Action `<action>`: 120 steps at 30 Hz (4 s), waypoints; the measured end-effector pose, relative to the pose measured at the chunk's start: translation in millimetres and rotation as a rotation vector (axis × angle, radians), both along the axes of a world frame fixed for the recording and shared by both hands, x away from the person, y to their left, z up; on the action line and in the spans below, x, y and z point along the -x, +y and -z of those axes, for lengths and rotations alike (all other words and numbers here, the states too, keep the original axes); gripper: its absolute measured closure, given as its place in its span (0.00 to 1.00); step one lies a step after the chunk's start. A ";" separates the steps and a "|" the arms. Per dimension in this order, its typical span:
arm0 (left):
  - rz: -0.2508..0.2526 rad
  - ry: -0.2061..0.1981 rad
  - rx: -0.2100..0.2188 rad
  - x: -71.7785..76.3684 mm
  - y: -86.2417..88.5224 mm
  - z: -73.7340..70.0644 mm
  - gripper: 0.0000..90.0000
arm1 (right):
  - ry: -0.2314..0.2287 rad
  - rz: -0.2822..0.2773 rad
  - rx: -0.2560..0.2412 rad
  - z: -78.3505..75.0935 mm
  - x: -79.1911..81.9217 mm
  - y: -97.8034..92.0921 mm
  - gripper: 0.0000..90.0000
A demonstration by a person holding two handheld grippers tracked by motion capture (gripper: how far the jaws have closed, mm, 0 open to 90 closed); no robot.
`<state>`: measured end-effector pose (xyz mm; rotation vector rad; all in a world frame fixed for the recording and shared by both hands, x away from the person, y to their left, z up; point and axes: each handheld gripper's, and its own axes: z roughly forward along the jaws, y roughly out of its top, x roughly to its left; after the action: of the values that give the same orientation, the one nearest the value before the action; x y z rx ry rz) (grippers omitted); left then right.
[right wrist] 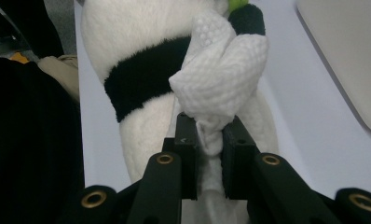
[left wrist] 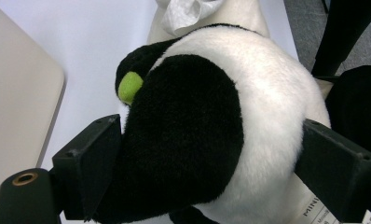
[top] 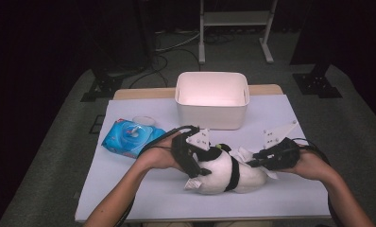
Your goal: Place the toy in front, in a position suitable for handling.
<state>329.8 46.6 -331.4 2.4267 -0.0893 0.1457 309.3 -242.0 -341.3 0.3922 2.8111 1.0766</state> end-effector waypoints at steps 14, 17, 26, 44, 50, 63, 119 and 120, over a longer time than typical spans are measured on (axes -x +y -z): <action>0.002 0.032 0.040 -2.3 4.7 0.8 0.13 | 0.016 0.019 -0.038 3.7 3.3 -4.3 0.87; -0.001 0.035 0.048 -2.6 5.8 0.9 0.13 | 0.013 0.023 -0.048 4.8 4.8 -5.3 0.87; -0.015 0.067 0.074 -0.7 10.4 -2.8 0.13 | 0.022 0.018 -0.052 4.9 3.2 -6.1 0.87; -0.091 0.122 0.076 -5.5 21.8 6.2 0.11 | 0.026 0.035 -0.058 6.1 0.6 -9.6 0.87; -0.076 0.142 0.069 -6.7 16.1 11.9 0.12 | -0.004 0.001 -0.025 -0.6 3.1 -2.0 0.86; -0.087 0.139 0.064 -9.1 14.1 10.3 0.11 | -0.017 -0.081 0.044 -8.9 -4.6 36.6 0.86; -0.025 0.247 0.180 5.5 -12.5 35.5 0.09 | 0.018 0.053 -0.079 5.5 4.6 -22.8 0.86; -0.029 0.251 0.193 5.3 -11.6 33.8 0.09 | 0.018 0.053 -0.079 5.5 4.6 -22.8 0.86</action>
<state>324.5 35.0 -365.2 2.2343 0.0701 -0.1323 304.7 -264.8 -346.8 0.4842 2.7634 1.1816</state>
